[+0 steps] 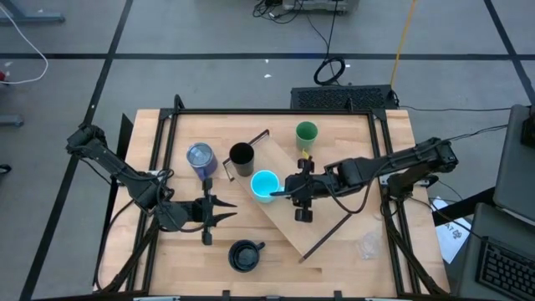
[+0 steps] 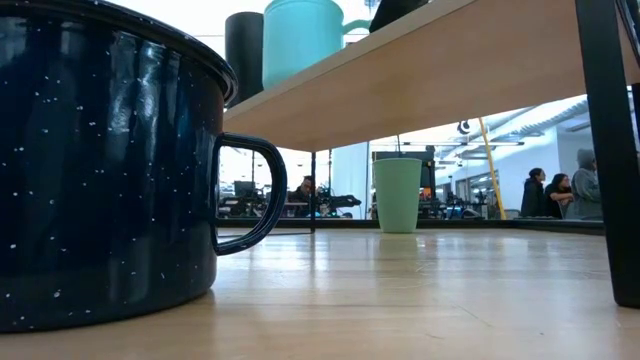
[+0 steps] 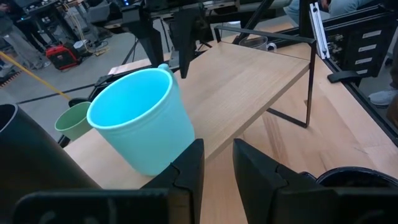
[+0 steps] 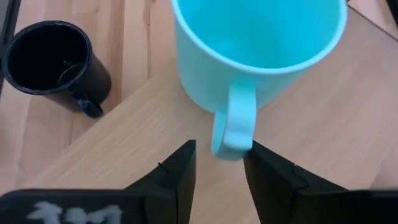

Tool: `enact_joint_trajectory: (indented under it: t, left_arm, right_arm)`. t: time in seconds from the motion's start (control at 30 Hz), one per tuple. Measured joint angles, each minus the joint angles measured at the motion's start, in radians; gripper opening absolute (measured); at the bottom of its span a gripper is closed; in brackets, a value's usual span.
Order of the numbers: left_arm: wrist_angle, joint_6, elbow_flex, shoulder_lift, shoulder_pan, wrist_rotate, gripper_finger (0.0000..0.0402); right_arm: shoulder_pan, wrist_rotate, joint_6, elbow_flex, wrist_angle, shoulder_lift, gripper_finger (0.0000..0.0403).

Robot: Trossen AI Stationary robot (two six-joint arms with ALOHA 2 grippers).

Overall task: Stack small to large cups/mugs on shelf
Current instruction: Put the light blue mug on the shelf, then put the transparent mug on the shelf

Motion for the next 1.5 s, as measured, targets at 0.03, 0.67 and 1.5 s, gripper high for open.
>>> enact_joint_trajectory:
  t: [0.03, 0.67, 1.5]
  left_arm:
    - [0.0, 0.0, 0.0, 0.0, 0.0, 0.0, 0.0088]
    - [-0.036, -0.064, 0.0, 0.0, -0.015, 0.025, 0.0088]
    - [-0.081, -0.122, 0.0, 0.0, -0.091, 0.027, 0.0088]
  right_arm:
    - [0.001, 0.0, 0.007, 0.0, -0.002, 0.0, 0.0125]
    - [0.113, 0.006, 0.208, -0.001, -0.095, -0.075, 0.0125]
    - [0.457, 0.077, 0.75, 0.0, -0.235, -0.119, 0.0125]
